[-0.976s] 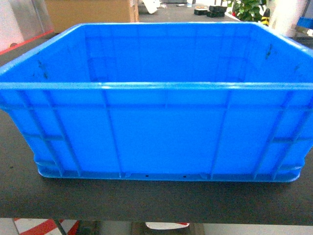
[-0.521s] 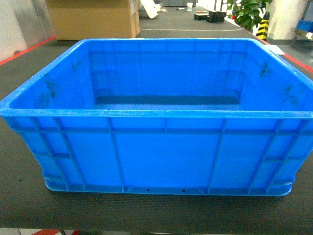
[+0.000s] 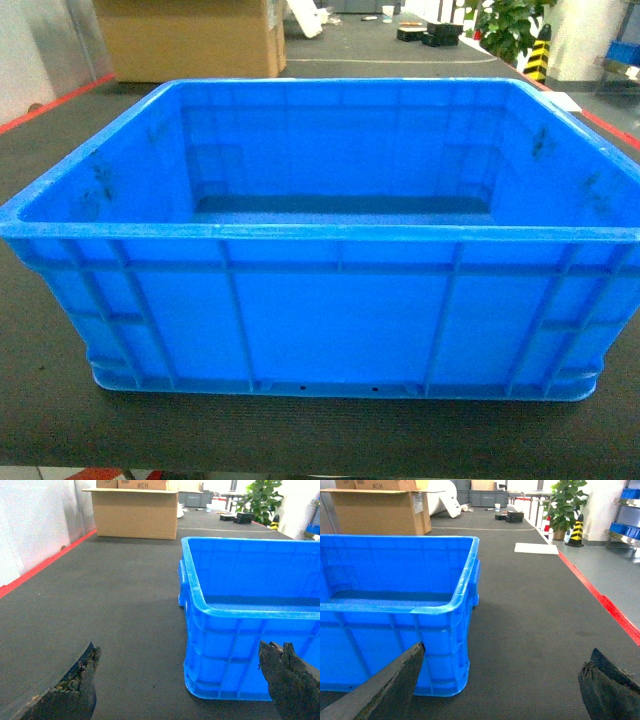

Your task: Place box next to blue box on left shelf

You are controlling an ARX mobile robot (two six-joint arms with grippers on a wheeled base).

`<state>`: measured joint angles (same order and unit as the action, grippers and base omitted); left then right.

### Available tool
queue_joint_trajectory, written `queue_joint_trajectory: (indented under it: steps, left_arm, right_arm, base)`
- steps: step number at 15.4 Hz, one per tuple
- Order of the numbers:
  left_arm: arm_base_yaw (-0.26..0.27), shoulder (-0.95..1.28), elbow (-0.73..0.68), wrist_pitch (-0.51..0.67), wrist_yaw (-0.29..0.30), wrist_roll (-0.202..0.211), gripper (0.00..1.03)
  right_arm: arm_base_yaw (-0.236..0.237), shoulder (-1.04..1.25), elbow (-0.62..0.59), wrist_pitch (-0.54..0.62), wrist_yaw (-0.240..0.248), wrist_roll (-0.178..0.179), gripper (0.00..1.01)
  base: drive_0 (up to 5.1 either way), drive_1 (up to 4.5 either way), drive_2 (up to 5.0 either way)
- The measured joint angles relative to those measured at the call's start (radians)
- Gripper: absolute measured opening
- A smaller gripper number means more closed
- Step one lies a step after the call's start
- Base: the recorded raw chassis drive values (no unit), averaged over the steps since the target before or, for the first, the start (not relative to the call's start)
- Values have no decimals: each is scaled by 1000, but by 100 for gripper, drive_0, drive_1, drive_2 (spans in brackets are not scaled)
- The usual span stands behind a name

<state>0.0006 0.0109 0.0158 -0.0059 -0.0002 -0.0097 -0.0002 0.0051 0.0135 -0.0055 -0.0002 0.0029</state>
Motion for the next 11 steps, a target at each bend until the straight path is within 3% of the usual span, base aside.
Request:
queue_joint_trajectory:
  steps: [11]
  left_arm:
    - [0,0,0,0,0,0,98]
  right_arm:
    - [0,0,0,0,0,0,98]
  base:
    - [0,0,0]
